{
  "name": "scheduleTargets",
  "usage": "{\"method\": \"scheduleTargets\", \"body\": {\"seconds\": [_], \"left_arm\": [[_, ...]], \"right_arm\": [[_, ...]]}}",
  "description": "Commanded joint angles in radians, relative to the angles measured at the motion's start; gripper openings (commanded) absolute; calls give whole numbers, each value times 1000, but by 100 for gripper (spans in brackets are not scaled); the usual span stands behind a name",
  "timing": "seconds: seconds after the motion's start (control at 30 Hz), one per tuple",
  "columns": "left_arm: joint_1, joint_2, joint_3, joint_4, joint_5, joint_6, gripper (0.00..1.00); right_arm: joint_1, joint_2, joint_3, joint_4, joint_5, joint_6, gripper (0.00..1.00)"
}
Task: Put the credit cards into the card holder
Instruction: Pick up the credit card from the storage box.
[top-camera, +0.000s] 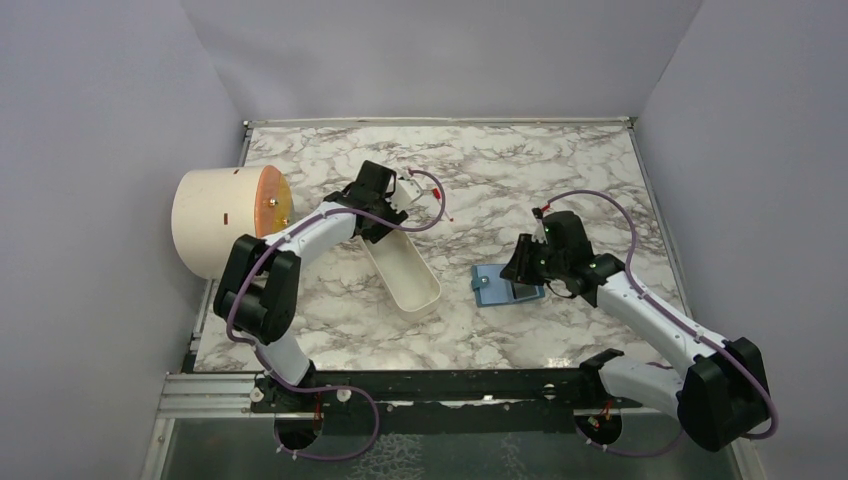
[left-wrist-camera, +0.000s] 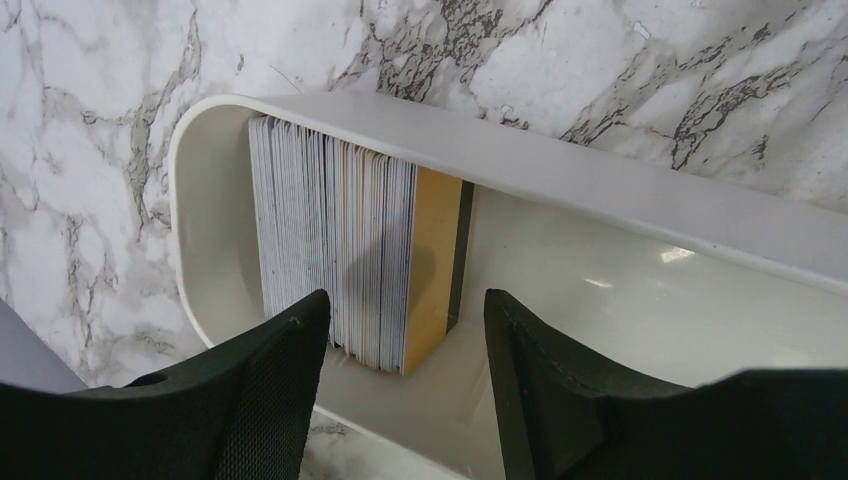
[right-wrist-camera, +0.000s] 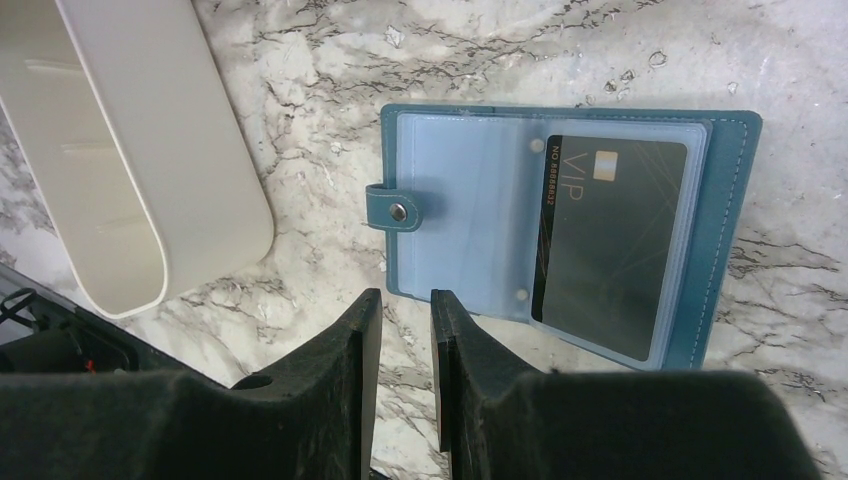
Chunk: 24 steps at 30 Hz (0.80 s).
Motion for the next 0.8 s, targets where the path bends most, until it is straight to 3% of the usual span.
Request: {"method": "scheduleTargets", "body": {"seconds": [0.0,0.77], "left_arm": [[-1,6,5,65,-11,45,59],[-1,78,-4,136,-117,85,57]], "right_arm": [[5,-2,26,-3,-12,-8,26],[6,-1,35,4,5,-13,26]]}}
